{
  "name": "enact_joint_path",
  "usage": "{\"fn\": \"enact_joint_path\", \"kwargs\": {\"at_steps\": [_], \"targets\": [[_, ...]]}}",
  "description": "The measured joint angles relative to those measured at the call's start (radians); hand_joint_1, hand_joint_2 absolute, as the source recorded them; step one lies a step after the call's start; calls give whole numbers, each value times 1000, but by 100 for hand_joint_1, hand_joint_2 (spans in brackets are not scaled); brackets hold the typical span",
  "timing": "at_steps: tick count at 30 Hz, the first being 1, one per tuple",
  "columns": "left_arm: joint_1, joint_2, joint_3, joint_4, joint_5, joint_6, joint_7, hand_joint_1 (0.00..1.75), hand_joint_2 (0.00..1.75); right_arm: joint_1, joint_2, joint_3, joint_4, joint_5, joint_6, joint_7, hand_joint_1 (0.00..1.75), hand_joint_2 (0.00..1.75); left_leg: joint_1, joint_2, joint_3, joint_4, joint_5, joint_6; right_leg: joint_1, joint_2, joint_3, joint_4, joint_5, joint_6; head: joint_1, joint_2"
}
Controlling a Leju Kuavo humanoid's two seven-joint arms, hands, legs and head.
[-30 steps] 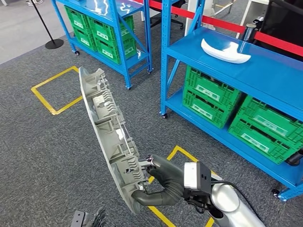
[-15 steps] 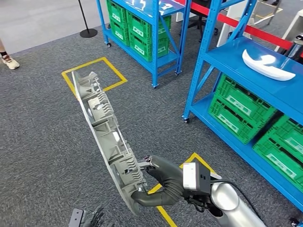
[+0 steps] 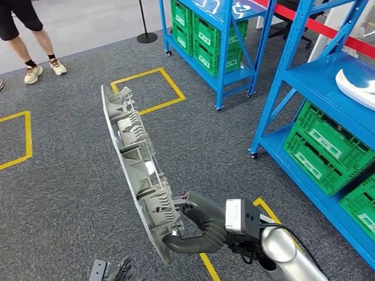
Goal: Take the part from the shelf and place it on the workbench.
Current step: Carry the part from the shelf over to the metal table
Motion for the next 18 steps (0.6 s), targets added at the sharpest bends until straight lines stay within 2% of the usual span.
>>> {"fn": "enact_joint_path", "kwargs": {"at_steps": [1, 2, 4, 5, 6, 8, 9, 10, 12, 13, 14, 15, 16, 17, 18], "targets": [[1, 0, 0, 0, 0, 0, 1, 0, 175, 3, 0, -1, -2, 1, 0, 2, 175, 175, 0, 3, 16, -29, 21, 2, 1, -12, 1, 0, -1, 0, 0, 0], [1, 0, 0, 0, 0, 0, 3, 0, 175, 5, 0, -2, -4, 2, 0, 3, 175, 175, -1, 14, 52, -92, 54, 5, 2, -23, 4, 0, -3, 1, 0, 0], [-1, 0, 0, -3, 0, 0, 5, 0, 175, 11, 0, -5, -12, 4, 2, 7, 175, 175, -9, 61, 124, -228, 102, 16, 5, -43, 9, 1, -8, 8, 0, 0], [-2, 0, 0, -4, 0, 1, 6, 0, 175, 12, 0, -6, -14, 5, 3, 8, 175, 175, -13, 78, 143, -267, 112, 22, 7, -52, 11, 1, -10, 12, 0, 0], [-3, 0, 0, -5, 0, 1, 6, 0, 175, 14, 0, -7, -16, 6, 4, 9, 175, 175, -18, 84, 146, -281, 112, 28, 8, -61, 13, 0, -11, 18, 1, 0], [-3, 0, 0, -5, 0, 2, 7, 0, 175, 15, 0, -8, -18, 7, 5, 10, 175, 175, -18, 58, 144, -286, 118, 39, 6, -75, 17, -2, -14, 30, 1, 0], [-2, 0, 0, -5, 0, 2, 7, 0, 175, 15, 1, -9, -20, 7, 5, 10, 175, 175, -17, 46, 146, -291, 121, 46, 4, -63, 18, 4, -20, 36, 1, 0], [-2, 0, 0, -6, 0, 2, 7, 0, 175, 16, 1, -10, -22, 7, 5, 10, 175, 175, -14, 34, 149, -296, 125, 53, 2, -38, 10, 26, -35, 42, 1, 0], [-5, -2, 0, -6, 0, 2, 7, 0, 175, 19, 0, -13, -24, 8, 5, 11, 175, 175, -10, 10, 151, -300, 130, 61, -1, 23, -39, 128, -90, 48, 2, 0], [-7, -3, 0, -7, 0, 2, 7, 0, 175, 21, 0, -14, -24, 10, 5, 11, 175, 175, -10, -4, 150, -299, 131, 63, 0, 38, -74, 197, -119, 50, 3, 0], [-8, -4, 0, -7, 0, 2, 7, 0, 175, 23, 0, -14, -24, 12, 5, 12, 175, 175, -10, -18, 150, -299, 131, 64, 0, 43, -104, 250, -134, 51, 3, 0], [-7, -5, 0, -7, -1, 2, 7, 0, 175, 26, 0, -15, -24, 15, 4, 13, 175, 175, -10, -33, 150, -298, 131, 64, -1, 45, -119, 273, -130, 52, 3, 0], [-7, -5, 0, -7, -3, 1, 7, 0, 175, 28, 0, -15, -24, 18, 3, 15, 175, 175, -9, -48, 150, -296, 130, 63, -1, 47, -116, 256, -106, 52, 3, 0], [-7, -5, -1, -7, -6, -1, 7, 0, 175, 29, 0, -16, -25, 21, 1, 17, 175, 175, -8, -64, 150, -294, 130, 61, -3, 54, -93, 200, -68, 51, 3, 0], [-8, -5, -1, -8, -8, -4, 7, 0, 175, 30, 0, -17, -26, 25, 0, 20, 175, 175, -6, -78, 149, -290, 128, 58, -7, 72, -61, 129, -33, 52, 3, 0]]}}
